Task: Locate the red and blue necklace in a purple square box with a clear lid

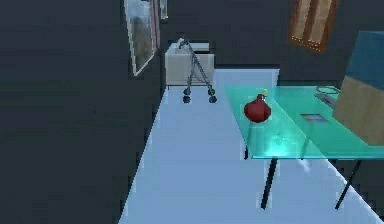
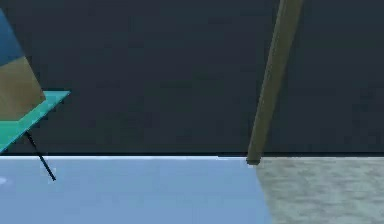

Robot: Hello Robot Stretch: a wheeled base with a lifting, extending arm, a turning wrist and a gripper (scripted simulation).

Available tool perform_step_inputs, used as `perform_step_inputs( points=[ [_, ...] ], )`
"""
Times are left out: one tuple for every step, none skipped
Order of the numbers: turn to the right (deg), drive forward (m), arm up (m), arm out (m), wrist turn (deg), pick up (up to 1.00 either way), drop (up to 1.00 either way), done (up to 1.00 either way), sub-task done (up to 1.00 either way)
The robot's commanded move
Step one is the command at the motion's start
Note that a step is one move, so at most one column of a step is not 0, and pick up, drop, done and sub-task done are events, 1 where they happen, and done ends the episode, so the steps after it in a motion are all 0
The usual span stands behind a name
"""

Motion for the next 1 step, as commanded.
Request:
perform_step_inputs(
  points=[
    [0.0, 1.00, 0.00, 0.00, 0.0, 0.00, 0.00, 0.00, 0.00]
  ],
)
